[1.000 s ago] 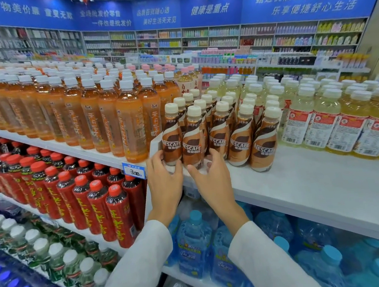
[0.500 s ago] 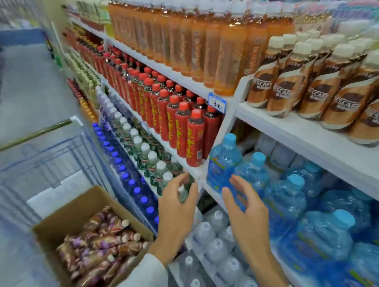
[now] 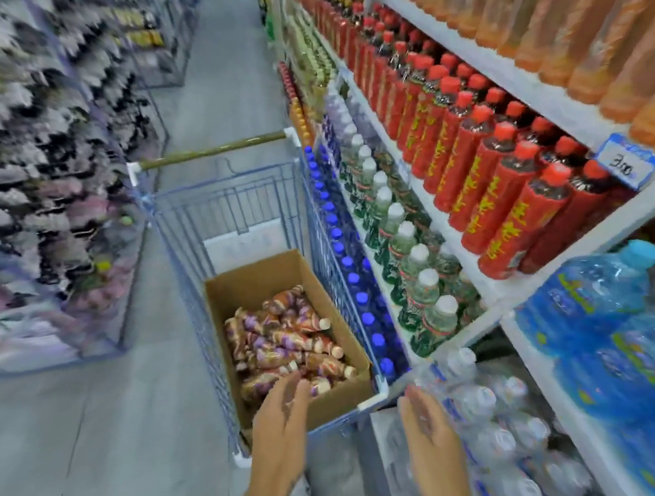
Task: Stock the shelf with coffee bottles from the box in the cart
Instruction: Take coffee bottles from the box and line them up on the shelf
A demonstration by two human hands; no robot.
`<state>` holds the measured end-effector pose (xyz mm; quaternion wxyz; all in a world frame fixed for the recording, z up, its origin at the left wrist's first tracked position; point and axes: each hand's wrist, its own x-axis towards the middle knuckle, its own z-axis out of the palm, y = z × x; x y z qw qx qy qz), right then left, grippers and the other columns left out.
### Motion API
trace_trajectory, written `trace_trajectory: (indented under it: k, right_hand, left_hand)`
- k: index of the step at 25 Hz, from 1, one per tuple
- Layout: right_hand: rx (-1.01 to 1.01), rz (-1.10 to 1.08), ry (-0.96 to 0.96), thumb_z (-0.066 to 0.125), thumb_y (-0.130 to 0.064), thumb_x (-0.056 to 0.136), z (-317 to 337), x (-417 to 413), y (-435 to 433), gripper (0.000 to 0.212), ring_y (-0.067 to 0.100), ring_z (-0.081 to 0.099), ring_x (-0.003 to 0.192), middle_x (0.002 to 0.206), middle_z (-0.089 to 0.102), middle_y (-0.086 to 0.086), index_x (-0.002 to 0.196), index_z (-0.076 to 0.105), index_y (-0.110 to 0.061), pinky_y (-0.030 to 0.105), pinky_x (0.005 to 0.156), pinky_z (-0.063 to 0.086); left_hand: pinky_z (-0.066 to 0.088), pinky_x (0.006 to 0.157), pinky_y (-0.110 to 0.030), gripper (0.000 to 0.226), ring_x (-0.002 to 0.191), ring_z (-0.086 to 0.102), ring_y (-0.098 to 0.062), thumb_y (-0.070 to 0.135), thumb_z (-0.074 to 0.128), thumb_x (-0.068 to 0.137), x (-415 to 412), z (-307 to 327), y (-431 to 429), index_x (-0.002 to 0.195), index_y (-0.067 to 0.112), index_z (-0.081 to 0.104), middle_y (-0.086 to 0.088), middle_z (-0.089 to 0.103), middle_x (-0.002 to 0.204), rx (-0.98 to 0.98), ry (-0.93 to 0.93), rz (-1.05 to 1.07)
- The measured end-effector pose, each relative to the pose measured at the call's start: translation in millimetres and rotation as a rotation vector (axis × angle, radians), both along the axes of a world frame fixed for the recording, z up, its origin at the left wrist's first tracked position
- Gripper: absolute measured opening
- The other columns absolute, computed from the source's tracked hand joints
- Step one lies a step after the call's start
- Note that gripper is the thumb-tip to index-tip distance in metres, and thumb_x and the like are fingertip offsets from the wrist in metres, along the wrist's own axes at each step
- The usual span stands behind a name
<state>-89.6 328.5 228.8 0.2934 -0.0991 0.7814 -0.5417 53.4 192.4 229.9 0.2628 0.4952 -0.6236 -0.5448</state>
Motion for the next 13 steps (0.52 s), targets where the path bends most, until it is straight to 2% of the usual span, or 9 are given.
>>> trace_trajectory:
  k: [2,4,8,10,13]
  right_hand:
    - [0.061,0.035,-0.050,0.066,-0.032,0.096,-15,4,-23,0.016,0.018,0.060,0.118,0.125,0.067,-0.005,0.109,0.064,-0.043,0.031,0.094,0.052]
    - [0.095,0.055,-0.103,0.066,-0.027,0.096,-26,6,-46,0.021,0.020,0.060,0.119,0.127,0.068,0.002,0.115,0.064,-0.033,0.034,0.103,0.045]
    - [0.204,0.158,-0.122,0.066,-0.031,0.096,-37,7,-88,0.023,0.016,0.059,0.122,0.125,0.066,-0.003,0.119,0.061,-0.030,0.029,0.101,0.042]
    - [0.262,0.204,-0.106,0.064,-0.033,0.097,-38,7,-105,0.024,0.014,0.059,0.120,0.123,0.065,-0.007,0.121,0.059,-0.031,0.027,0.097,0.042]
    - [0.340,0.293,-0.075,0.061,-0.037,0.098,-38,8,-126,0.018,0.011,0.058,0.118,0.122,0.065,-0.012,0.116,0.058,-0.038,0.032,0.102,0.045]
  left_hand:
    - [0.047,0.088,-0.014,0.019,0.107,0.061,0.009,0.044,0.055,0.099,12,-12,-15,0.114,0.041,0.065,0.025,0.067,0.115,0.045,-0.024,0.036]
    - [0.047,0.081,-0.011,0.017,0.105,0.064,0.001,0.044,0.056,0.099,21,-23,-32,0.113,0.041,0.065,0.020,0.069,0.114,0.112,-0.055,0.065]
    - [0.048,0.085,-0.019,0.027,0.103,0.065,-0.005,0.045,0.057,0.098,35,-48,-69,0.118,0.029,0.064,0.008,0.070,0.115,0.179,-0.143,0.083]
    - [0.046,0.082,-0.014,0.025,0.103,0.063,-0.005,0.041,0.056,0.100,37,-53,-87,0.121,0.028,0.060,0.010,0.068,0.116,0.202,-0.165,0.074]
    - [0.046,0.080,-0.011,0.027,0.106,0.061,-0.006,0.036,0.055,0.102,34,-66,-113,0.128,0.026,0.055,0.009,0.063,0.118,0.248,-0.212,0.065]
